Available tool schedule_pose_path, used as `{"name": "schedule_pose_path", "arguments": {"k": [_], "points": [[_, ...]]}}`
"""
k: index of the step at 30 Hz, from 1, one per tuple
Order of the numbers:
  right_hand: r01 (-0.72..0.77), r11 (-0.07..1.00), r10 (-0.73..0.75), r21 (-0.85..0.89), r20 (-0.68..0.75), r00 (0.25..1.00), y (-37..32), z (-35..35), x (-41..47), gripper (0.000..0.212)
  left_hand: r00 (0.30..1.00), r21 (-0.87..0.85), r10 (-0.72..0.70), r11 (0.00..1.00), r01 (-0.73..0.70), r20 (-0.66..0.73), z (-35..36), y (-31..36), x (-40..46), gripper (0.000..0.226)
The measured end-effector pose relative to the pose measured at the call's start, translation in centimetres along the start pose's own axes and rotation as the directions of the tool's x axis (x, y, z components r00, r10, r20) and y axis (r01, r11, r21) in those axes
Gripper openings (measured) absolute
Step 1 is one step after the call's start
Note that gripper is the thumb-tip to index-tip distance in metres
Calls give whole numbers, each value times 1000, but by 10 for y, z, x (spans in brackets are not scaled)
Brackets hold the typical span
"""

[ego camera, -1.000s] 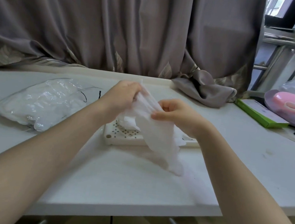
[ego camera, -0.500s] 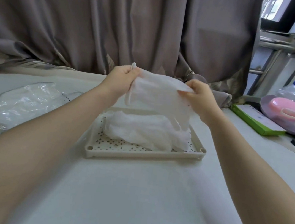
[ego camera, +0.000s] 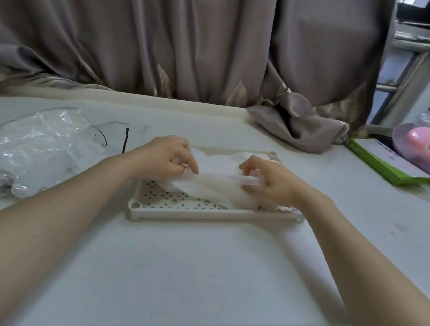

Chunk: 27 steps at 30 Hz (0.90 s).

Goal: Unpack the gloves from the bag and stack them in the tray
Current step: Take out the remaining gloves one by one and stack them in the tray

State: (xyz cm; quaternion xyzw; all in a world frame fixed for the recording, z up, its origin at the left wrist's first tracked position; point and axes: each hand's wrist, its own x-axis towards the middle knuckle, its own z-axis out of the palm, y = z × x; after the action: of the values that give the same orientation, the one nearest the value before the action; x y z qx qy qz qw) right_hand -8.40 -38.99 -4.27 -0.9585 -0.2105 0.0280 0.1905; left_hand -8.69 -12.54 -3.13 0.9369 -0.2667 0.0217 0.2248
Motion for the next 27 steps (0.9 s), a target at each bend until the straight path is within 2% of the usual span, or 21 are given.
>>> {"name": "schedule_pose_path", "arguments": {"k": [2,3,4,6,7,8,9,10,11,13,15,17,22,25,27], "points": [[-71,995,62,65,136,989,-6,-6,-9,47,995,144,-68,988,57,77,-1,2,-4,17],[-88,992,71,91,173,982,-9,-8,-12,47,991,179,-111,979,97,71,-2,2,-4,24],[-80,990,62,117,147,987,-13,-10,-13,45,992,167,-121,979,116,23,-2,2,-4,39],[15,992,0,126,-116,993,-24,-10,-8,40,981,148,-66,985,94,-183,-2,6,0,60],[56,995,-35,85,-235,971,-29,-7,-3,37,964,167,-14,984,61,-266,-2,10,2,55],[79,996,-67,32,-279,958,-34,-3,2,36,952,205,46,979,18,-301,-1,15,6,42],[78,997,-83,-29,-238,968,-37,1,8,42,954,261,106,965,-31,-280,1,20,10,30],[62,993,-76,-102,-137,988,-39,8,13,57,968,325,131,944,-57,-212,3,26,13,27],[43,981,-49,-189,-30,998,-40,16,17,75,986,391,104,919,-44,-133,8,29,17,36],[33,956,-16,-292,61,998,-37,28,21,98,999,496,-53,867,42,8,19,28,21,59],[-15,960,31,-278,51,998,-25,33,23,110,966,533,-239,832,153,97,26,14,18,78],[-104,957,125,-272,60,990,-10,31,21,121,933,525,-337,821,226,126,31,-2,11,91],[-270,936,311,-228,170,935,5,18,15,133,942,532,-331,808,253,55,38,-9,6,96],[-279,925,324,-257,153,934,-6,14,16,127,945,293,-308,918,267,105,33,-9,-1,98],[-242,948,265,-207,95,959,-24,9,15,114,981,149,-187,970,191,-44,27,-6,-13,84]]}}
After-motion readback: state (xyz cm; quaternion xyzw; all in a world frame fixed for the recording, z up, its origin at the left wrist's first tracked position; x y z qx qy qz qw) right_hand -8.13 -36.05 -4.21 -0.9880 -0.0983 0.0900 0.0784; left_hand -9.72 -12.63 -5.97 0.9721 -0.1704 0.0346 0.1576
